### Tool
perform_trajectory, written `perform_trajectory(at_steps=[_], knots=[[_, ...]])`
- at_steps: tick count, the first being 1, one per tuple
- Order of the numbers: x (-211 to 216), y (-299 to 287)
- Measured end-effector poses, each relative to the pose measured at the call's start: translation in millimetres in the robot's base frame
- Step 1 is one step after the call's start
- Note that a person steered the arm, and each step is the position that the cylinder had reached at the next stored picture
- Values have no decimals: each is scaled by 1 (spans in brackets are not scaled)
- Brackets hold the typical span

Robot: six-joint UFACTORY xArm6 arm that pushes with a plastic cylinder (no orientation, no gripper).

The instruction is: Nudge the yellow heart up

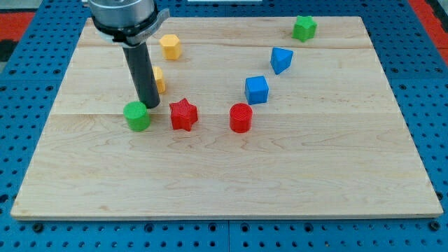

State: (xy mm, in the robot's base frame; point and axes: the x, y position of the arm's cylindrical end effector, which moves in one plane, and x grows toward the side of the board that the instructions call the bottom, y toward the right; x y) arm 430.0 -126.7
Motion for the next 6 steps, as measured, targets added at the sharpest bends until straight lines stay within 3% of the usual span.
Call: perform_trajectory(at_steps=[3,6], knots=[[44,-7],[-40,16]])
